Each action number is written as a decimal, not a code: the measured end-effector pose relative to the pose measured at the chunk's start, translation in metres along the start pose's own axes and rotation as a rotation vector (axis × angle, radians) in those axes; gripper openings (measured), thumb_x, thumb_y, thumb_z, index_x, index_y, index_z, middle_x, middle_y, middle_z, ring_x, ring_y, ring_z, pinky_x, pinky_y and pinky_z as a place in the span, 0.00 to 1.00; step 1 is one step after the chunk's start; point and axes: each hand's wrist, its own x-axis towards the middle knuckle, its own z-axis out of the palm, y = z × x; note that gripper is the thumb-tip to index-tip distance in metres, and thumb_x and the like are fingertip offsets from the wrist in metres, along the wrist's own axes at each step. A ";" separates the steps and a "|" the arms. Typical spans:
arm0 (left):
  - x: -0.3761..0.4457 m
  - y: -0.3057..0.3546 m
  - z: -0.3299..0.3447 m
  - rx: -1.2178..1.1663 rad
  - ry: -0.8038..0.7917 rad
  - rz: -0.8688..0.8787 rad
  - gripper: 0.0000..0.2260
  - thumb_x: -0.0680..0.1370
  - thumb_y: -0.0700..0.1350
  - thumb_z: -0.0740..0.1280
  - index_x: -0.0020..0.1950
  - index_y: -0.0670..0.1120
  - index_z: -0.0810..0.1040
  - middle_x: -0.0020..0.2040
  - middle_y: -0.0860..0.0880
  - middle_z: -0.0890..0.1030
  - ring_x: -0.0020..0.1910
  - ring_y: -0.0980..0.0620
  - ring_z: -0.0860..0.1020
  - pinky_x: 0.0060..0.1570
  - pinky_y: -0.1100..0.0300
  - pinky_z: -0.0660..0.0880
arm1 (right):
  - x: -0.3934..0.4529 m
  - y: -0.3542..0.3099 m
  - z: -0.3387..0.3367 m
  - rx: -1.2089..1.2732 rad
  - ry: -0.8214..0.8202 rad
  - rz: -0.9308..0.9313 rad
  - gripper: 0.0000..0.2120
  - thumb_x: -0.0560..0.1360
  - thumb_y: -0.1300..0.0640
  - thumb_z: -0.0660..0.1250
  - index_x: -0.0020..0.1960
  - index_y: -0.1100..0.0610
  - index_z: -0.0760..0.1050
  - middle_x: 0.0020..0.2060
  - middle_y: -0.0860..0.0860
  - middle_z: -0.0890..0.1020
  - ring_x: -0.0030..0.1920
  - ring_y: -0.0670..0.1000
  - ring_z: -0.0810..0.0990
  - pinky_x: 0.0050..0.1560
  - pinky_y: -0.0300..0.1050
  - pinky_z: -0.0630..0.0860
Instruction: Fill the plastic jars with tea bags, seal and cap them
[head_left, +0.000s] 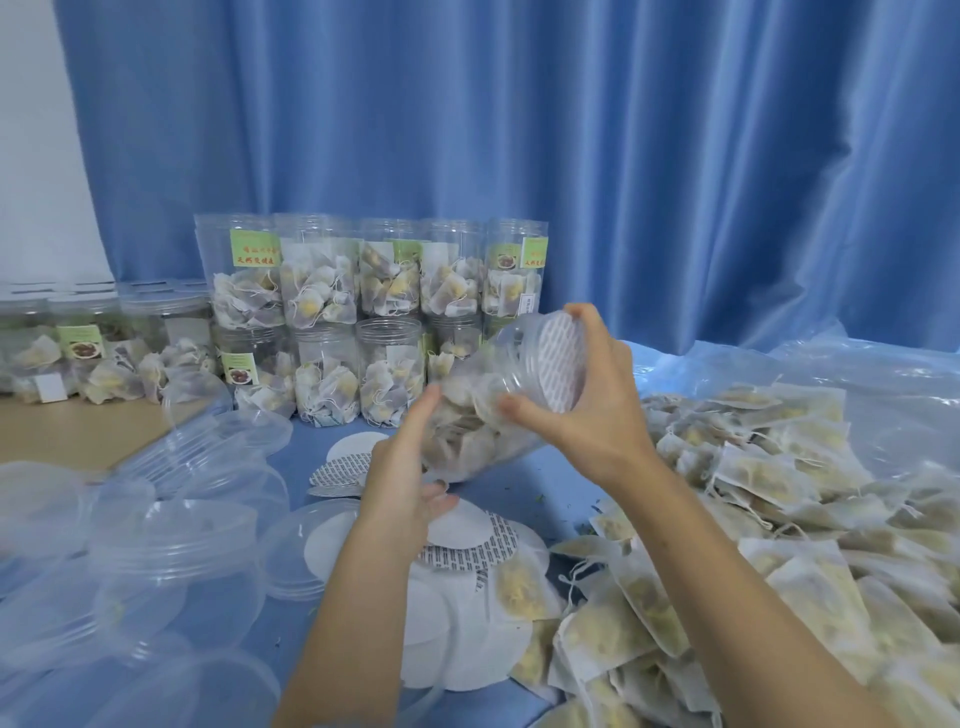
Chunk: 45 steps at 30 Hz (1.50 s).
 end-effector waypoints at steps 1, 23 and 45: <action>-0.001 0.001 -0.001 -0.069 -0.066 0.012 0.25 0.64 0.66 0.70 0.54 0.52 0.76 0.55 0.46 0.79 0.54 0.41 0.79 0.53 0.45 0.76 | -0.002 -0.001 -0.001 0.085 0.012 0.002 0.44 0.60 0.44 0.77 0.70 0.44 0.58 0.61 0.49 0.67 0.60 0.44 0.65 0.56 0.31 0.63; 0.011 0.005 -0.023 -0.242 0.120 0.236 0.31 0.66 0.53 0.75 0.65 0.47 0.69 0.58 0.42 0.80 0.51 0.41 0.82 0.42 0.47 0.80 | -0.009 -0.005 0.003 0.090 -0.375 0.194 0.37 0.63 0.20 0.48 0.66 0.23 0.34 0.75 0.47 0.51 0.73 0.49 0.58 0.58 0.46 0.57; 0.013 0.007 -0.029 -0.273 0.121 0.229 0.40 0.66 0.53 0.76 0.73 0.47 0.62 0.64 0.43 0.76 0.51 0.42 0.82 0.41 0.48 0.80 | 0.001 -0.001 -0.008 0.245 -0.434 0.312 0.37 0.54 0.22 0.64 0.60 0.32 0.63 0.52 0.51 0.78 0.34 0.52 0.84 0.35 0.46 0.82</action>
